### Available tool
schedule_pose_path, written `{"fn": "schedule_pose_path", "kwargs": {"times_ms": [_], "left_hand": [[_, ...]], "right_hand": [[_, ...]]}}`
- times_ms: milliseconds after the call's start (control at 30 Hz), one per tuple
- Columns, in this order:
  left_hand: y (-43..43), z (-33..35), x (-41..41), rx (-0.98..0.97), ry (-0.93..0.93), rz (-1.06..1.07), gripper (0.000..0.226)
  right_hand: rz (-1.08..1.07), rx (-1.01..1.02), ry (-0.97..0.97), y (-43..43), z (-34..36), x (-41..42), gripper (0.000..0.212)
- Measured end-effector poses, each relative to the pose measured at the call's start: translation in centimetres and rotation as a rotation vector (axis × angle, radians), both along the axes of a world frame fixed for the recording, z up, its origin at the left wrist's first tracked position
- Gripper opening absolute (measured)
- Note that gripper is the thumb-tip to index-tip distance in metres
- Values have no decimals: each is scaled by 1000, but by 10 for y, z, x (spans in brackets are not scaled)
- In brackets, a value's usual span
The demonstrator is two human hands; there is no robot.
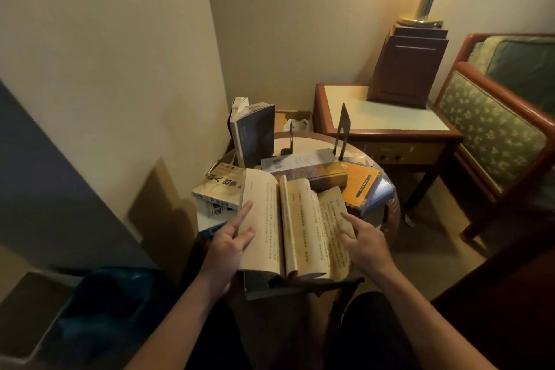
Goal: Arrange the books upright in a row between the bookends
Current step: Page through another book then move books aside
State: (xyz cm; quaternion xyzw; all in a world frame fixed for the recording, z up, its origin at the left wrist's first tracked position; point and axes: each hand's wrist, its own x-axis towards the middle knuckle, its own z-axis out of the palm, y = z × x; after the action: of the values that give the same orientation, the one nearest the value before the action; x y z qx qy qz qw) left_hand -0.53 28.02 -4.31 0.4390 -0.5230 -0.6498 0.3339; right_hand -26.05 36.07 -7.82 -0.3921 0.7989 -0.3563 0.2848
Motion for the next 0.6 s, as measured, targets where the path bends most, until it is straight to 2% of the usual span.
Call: {"fn": "schedule_pose_path", "kwargs": {"times_ms": [100, 167, 267, 400, 500, 600], "left_hand": [[-2, -5, -4, -37, -45, -9, 49], [-4, -9, -5, -75, -110, -20, 49], [-7, -14, -5, -185, -231, -39, 53], [-10, -20, -1, -309, -361, -39, 61], [-12, -24, 6, -301, -366, -19, 63], [-13, -27, 12, -259, -360, -8, 63]], "right_hand": [[25, 49, 363, -1, -2, 7, 59], [135, -48, 494, -1, 7, 20, 61], [434, -142, 496, -2, 24, 45, 62], [740, 21, 541, -3, 32, 61, 81], [810, 116, 513, -6, 33, 56, 103], [802, 124, 495, -8, 33, 51, 112]]}}
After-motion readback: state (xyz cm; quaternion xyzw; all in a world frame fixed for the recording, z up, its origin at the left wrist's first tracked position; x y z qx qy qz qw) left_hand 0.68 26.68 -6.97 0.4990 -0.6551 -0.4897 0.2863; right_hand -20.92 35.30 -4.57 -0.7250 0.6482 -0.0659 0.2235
